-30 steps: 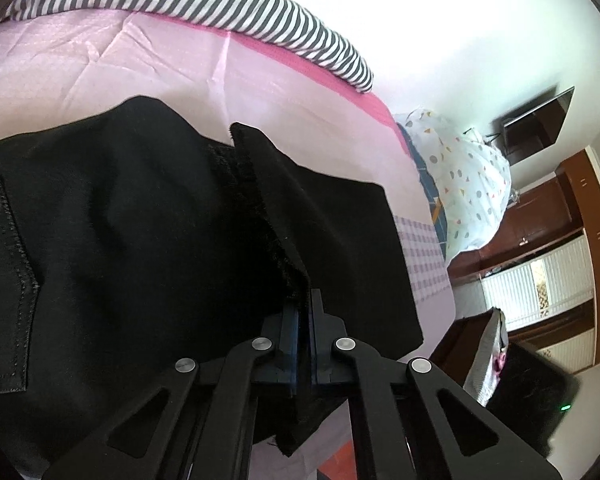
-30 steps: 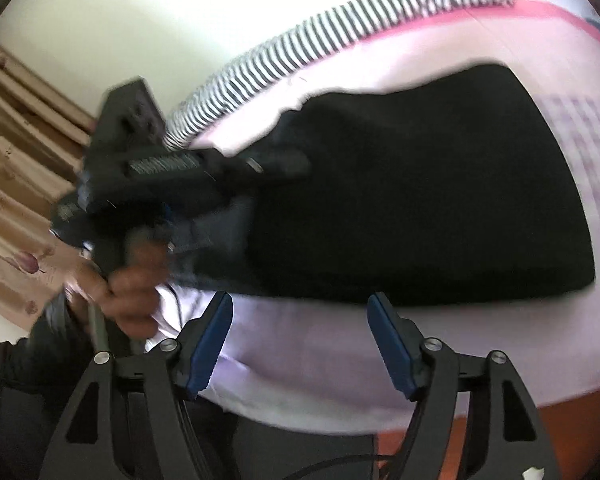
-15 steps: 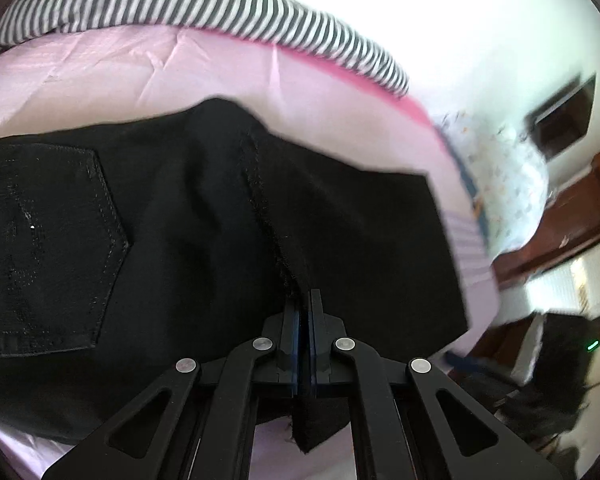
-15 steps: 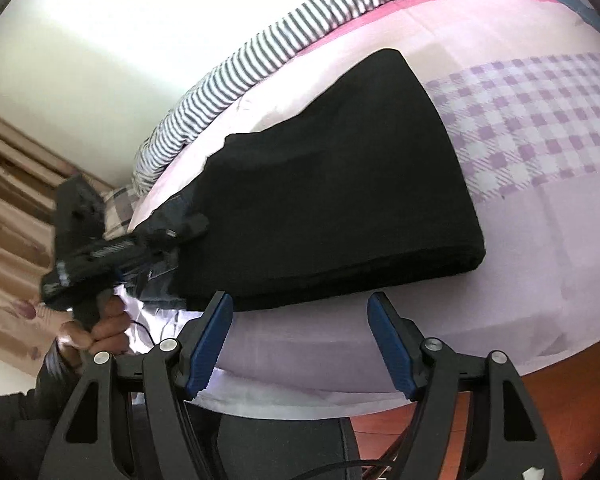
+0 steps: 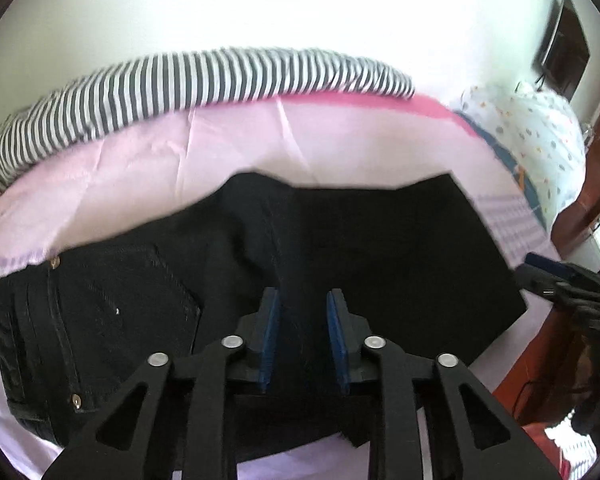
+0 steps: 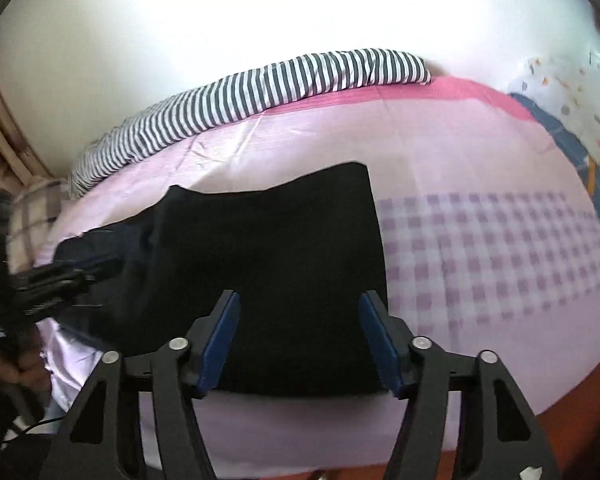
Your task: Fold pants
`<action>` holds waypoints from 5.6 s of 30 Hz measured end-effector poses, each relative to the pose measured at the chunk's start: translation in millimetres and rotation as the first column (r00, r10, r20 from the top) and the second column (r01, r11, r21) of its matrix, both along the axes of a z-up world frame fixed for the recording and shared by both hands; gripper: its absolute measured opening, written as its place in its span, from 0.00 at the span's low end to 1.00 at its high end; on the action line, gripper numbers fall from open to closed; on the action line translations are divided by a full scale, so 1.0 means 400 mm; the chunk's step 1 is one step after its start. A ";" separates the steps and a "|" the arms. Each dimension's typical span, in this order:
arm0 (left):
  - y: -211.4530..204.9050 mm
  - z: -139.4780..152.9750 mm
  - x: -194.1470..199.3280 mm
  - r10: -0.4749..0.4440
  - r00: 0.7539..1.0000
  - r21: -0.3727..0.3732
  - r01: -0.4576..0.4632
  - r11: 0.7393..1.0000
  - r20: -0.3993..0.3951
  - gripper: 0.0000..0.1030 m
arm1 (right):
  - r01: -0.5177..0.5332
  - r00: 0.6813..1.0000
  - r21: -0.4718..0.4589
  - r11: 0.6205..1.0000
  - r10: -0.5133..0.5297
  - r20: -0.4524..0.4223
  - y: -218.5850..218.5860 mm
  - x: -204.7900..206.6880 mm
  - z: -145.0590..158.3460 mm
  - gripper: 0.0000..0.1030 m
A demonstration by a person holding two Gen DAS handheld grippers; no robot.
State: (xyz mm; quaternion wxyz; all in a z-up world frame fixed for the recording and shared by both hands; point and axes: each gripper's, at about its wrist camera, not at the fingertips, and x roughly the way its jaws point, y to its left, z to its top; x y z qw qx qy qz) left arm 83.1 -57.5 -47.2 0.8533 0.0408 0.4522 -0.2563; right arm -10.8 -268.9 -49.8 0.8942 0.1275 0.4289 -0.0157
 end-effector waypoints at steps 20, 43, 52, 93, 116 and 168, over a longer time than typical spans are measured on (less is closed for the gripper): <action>-0.155 -0.140 0.123 -0.073 0.990 0.062 0.081 0.995 -0.121 0.39 | -0.045 0.990 -0.120 0.992 0.027 -0.141 -0.028 0.174 -0.115 0.50; 0.510 -0.055 -0.055 0.336 0.923 -0.241 -0.375 0.895 -0.190 0.53 | -0.128 0.979 0.011 0.992 0.128 -0.161 0.211 0.017 -0.112 0.58; 0.721 -0.109 -0.086 0.449 0.799 -0.451 -0.598 0.662 -0.400 0.57 | -0.070 0.988 0.150 0.986 0.089 -0.126 0.239 0.061 -0.069 0.70; 0.578 0.067 0.016 0.478 0.843 -0.464 -0.536 0.705 -0.247 0.24 | 0.076 0.997 0.232 0.970 -0.067 -0.044 0.146 0.007 -0.020 0.72; -0.354 0.089 0.055 -0.065 0.986 -0.227 0.030 0.973 -0.151 0.23 | 0.289 0.951 0.354 0.889 -0.309 -0.002 -0.219 -0.148 -0.069 0.72; -0.037 -0.085 -0.035 0.051 0.990 -0.015 -0.054 0.998 -0.129 0.52 | 0.035 0.997 0.618 0.786 0.011 -0.070 -0.196 0.062 -0.200 0.64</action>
